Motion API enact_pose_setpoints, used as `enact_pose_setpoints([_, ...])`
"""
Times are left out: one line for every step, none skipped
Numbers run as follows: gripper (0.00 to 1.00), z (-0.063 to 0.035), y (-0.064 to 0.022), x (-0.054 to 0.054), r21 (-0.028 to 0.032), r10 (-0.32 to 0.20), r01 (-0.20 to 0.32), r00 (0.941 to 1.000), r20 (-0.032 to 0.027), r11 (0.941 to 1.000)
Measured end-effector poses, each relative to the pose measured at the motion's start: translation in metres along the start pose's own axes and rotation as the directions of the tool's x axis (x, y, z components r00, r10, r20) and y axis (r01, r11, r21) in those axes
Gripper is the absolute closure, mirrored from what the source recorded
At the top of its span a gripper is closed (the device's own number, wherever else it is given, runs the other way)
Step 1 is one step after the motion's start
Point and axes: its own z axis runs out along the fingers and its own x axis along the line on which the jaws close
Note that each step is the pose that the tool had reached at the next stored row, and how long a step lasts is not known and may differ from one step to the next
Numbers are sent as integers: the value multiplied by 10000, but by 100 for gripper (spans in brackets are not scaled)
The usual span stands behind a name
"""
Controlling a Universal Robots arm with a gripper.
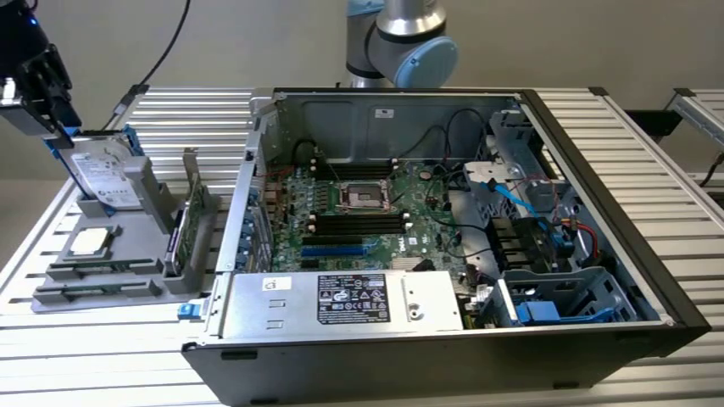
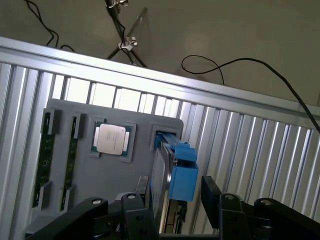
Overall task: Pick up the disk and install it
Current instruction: 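Pick up the disk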
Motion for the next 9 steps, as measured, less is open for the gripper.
enact_pose_setpoints([46,0,1,-1,-5,1,-1,10000,-9,10000])
enact_pose_setpoints([46,2,1,-1,-16,2,-2,10000,-8,10000])
enact_pose_setpoints([46,6,1,-1,-20,3,-3,10000,-7,10000])
enact_pose_setpoints([46,16,2,-1,-18,3,-3,10000,-6,10000])
enact_pose_setpoints([46,27,3,-1,-20,2,-2,10000,-4,10000])
enact_pose_setpoints([46,41,3,0,-19,2,-2,10000,-1,10000])
enact_pose_setpoints([46,59,3,0,-20,4,-4,10000,1,10000])
enact_pose_setpoints([46,75,3,0,-19,6,-6,10000,3,10000])
enact_pose_setpoints([46,89,3,-1,-17,17,-17,10000,8,10000])
